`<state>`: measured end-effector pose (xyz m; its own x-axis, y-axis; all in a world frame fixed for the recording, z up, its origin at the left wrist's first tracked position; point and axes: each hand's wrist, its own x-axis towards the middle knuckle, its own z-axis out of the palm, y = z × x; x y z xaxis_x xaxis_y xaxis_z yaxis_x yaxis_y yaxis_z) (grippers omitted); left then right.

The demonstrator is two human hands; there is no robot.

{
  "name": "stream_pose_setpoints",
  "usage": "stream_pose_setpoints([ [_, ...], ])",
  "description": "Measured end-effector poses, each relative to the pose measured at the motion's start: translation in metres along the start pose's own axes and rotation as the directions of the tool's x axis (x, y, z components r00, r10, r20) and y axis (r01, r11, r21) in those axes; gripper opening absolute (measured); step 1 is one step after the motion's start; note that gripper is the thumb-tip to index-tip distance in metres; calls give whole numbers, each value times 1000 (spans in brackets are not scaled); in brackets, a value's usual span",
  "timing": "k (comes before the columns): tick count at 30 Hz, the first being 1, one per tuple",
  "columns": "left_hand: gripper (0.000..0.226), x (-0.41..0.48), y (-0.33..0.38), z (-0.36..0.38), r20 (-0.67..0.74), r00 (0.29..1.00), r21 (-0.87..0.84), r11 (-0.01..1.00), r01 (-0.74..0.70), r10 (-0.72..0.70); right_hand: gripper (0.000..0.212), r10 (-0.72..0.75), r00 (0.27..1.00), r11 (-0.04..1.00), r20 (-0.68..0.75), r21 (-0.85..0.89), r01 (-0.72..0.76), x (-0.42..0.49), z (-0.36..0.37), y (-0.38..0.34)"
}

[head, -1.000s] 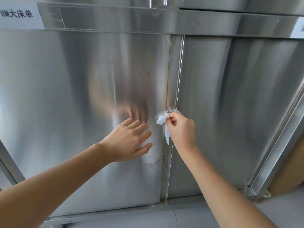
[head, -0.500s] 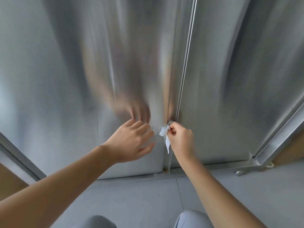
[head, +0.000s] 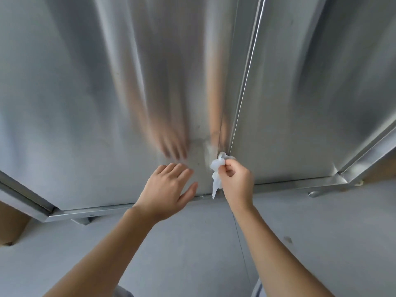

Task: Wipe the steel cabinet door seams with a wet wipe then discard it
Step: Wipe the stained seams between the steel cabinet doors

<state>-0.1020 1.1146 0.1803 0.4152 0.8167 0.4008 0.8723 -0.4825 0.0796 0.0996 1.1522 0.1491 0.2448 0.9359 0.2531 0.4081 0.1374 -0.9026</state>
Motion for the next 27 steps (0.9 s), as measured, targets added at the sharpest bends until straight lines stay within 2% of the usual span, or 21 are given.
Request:
stream_pose_setpoints([
  [6,39,-24,-4,34,1,1000,-69,997,21,-21,26,3,994,1000,-110,2,-3,3,9,4],
  [9,38,-16,-2,37,-34,999,-66,998,-2,-1,19,15,991,1000,-135,-5,-16,7,12,5],
  [17,41,-3,-2,43,-10,1000,-86,996,-12,12,21,-13,995,999,-103,45,18,19,7,-1],
  [22,41,3,-7,44,-16,1000,-88,996,-28,27,16,-175,974,981,-143,64,186,29,6,-11],
  [25,41,2,-10,49,-21,998,-83,995,-53,51,21,-249,953,967,-170,8,254,25,9,-5],
  [27,42,-1,-14,52,-14,998,-78,995,-55,54,27,-253,959,967,-129,-40,250,21,14,7],
])
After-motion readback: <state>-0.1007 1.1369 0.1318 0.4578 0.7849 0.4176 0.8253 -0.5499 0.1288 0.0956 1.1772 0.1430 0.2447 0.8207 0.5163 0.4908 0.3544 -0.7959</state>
